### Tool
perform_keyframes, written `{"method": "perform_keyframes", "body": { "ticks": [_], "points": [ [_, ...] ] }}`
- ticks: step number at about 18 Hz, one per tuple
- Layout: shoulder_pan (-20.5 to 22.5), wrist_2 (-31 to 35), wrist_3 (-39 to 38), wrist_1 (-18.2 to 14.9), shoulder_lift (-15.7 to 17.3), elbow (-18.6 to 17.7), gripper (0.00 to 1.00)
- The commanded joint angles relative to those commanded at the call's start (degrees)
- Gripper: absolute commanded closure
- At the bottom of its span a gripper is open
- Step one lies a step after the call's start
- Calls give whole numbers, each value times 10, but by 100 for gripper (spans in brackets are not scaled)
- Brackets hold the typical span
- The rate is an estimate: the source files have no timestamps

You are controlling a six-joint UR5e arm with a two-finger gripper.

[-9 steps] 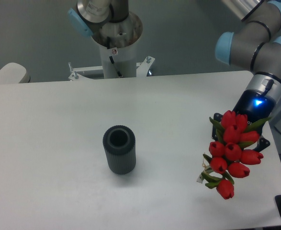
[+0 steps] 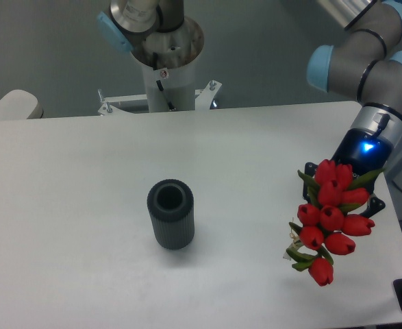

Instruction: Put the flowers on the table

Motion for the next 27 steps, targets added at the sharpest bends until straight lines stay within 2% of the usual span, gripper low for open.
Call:
{"method": "perform_keyframes", "body": {
  "ticks": [4, 13, 15, 18, 23, 25, 27],
  "points": [
    [-1, 23, -4, 0, 10, -1, 61],
    [-10, 204, -6, -1, 50, -6, 61],
    [-12, 246, -4, 0, 63, -19, 61],
    [-40, 314, 0, 0, 76, -38, 61],
    [-70, 434, 0, 2, 100, -88, 61],
    [-73, 475, 0, 1, 104, -112, 61],
    [-76, 515, -1, 1, 104, -119, 61]
  ]
}}
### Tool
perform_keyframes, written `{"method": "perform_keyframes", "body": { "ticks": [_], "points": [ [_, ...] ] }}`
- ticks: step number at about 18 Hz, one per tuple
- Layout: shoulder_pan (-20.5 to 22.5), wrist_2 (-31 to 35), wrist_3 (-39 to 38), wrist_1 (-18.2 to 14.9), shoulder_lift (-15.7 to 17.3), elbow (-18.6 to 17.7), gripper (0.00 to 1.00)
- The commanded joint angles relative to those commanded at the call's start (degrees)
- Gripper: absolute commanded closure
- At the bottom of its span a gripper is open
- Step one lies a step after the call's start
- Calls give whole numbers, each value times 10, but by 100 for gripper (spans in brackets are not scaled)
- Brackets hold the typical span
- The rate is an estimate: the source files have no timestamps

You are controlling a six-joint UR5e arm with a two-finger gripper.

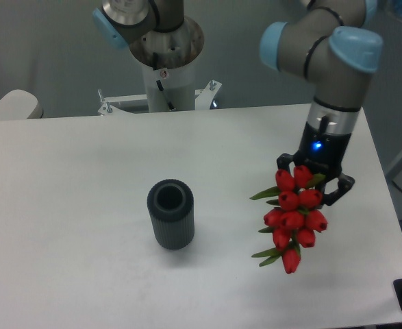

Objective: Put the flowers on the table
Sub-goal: 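Move the gripper holding the tulips toward the vase and lower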

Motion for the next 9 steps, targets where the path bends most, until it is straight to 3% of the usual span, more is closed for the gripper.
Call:
{"method": "perform_keyframes", "body": {
  "ticks": [5, 9],
  "points": [
    [-28, 122, 2, 0, -9, -17, 61],
    [-31, 143, 2, 2, -24, -26, 61]
  ]
}}
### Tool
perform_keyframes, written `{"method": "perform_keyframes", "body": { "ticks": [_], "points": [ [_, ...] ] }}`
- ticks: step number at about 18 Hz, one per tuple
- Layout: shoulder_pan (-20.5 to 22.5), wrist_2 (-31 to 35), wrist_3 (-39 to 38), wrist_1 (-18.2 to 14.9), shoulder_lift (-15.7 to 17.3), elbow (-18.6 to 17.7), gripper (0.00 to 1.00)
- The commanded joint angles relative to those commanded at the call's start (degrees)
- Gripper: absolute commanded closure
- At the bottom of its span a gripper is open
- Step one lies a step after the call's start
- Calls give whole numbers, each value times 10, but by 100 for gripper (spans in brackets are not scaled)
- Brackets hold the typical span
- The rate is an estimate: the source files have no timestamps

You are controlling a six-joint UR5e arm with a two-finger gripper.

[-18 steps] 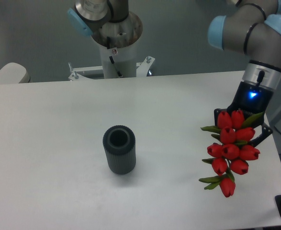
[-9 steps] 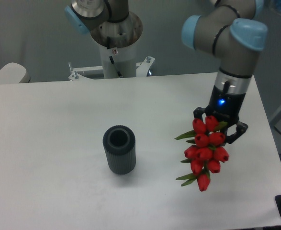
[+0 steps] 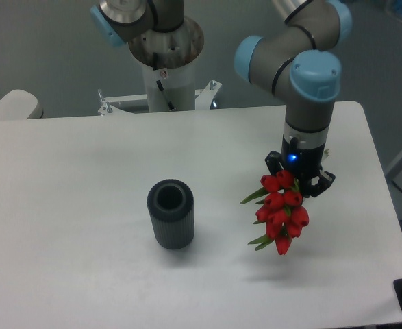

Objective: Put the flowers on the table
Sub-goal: 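Move the gripper holding the tulips toward the vase and lower, then lower the tulips onto the table beside the vase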

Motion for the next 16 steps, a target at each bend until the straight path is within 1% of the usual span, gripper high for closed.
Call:
{"method": "perform_keyframes", "body": {
  "ticks": [2, 4, 6, 14, 15, 16],
  "points": [
    [0, 1, -1, 2, -12, -1, 61],
    [0, 1, -1, 14, -25, -2, 61],
    [-1, 1, 1, 16, -39, -1, 61],
    [-1, 1, 33, 22, -70, 15, 61],
    [-1, 1, 33, 24, -75, 19, 60],
    [-2, 0, 34, 29, -79, 23, 56]
  ]
}}
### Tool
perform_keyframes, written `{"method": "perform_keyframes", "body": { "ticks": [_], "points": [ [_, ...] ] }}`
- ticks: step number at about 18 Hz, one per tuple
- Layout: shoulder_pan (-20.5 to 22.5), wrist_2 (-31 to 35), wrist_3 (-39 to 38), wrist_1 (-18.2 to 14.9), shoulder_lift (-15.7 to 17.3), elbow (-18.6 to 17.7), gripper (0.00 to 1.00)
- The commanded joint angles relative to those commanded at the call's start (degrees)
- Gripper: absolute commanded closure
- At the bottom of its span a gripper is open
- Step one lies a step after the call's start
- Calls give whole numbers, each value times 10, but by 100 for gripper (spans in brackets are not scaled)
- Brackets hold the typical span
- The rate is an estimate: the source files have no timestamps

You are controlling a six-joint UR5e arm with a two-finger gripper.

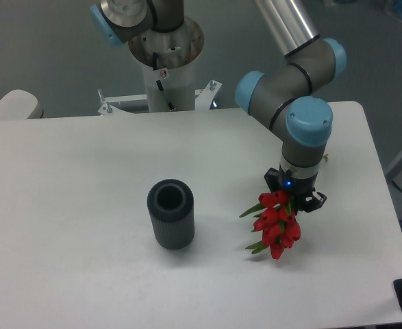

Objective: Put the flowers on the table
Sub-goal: 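Lower the tulips onto the table beside the vase, then open the gripper, release the tulips, and lift the gripper away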

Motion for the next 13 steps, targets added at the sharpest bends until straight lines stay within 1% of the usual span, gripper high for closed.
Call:
{"method": "perform_keyframes", "body": {
  "ticks": [1, 2, 3, 6, 9, 13],
  "points": [
    [0, -1, 0, 5, -2, 1, 34],
    [-2, -1, 1, 15, -3, 5, 6],
    [-3, -2, 4, 19, -4, 8, 1],
    [-4, -5, 12, 20, -6, 27, 0],
    [-7, -10, 13, 18, -7, 61, 0],
    [-12, -48, 13, 8, -18, 131, 0]
  ]
}}
